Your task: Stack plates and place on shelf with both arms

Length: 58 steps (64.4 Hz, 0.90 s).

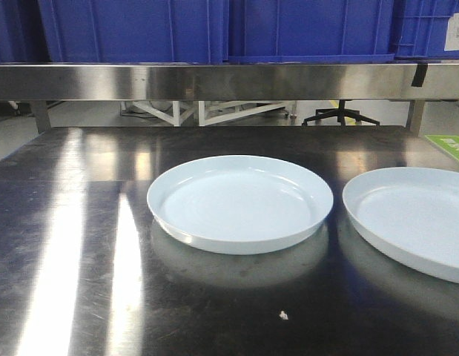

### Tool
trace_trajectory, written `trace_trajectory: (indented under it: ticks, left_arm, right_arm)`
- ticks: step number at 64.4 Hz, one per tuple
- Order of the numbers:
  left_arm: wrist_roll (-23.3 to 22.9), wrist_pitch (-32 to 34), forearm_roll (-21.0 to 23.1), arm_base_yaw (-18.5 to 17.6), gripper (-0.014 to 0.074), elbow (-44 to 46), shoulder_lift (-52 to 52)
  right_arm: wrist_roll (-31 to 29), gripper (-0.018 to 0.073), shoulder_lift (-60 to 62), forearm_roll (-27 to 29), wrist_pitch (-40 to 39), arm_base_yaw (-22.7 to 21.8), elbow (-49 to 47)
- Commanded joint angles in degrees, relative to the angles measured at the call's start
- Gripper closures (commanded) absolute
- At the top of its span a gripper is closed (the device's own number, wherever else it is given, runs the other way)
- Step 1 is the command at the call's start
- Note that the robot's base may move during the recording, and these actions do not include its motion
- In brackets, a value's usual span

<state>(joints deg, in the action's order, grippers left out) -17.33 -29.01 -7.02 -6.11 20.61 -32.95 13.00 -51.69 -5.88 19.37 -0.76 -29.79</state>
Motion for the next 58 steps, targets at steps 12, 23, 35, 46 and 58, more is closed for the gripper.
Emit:
trace_trajectory:
  ticks: [12,23,35,46,58]
  left_arm:
    - [-0.6,3.6,-0.3,0.0,0.0506,1.6,-0.1]
    - [-0.6,3.6,-0.3,0.0,0.0506,1.6,-0.1]
    - [-0.6,3.6,-0.3,0.0,0.0506,1.6,-0.1]
    - [-0.6,3.6,-0.3,0.0,0.0506,1.6,-0.1]
    - [-0.6,3.6,-0.3,0.0,0.0506,1.6,-0.1]
  right_arm:
    - [-0.5,0.0164,0.3,-0.8,-2.9,0.0,-2.2]
    - [-0.5,0.0489,0.3,-0.8,0.8,0.0,-2.2]
    - [-0.5,0.0356,0.3,-0.8,0.5,0.0,-2.2]
    - [-0.5,0.0092,0.3,-0.8,0.3,0.0,-2.2]
    - [-0.5,0.0083,0.3,-0.8,1.7,0.1,-2.2]
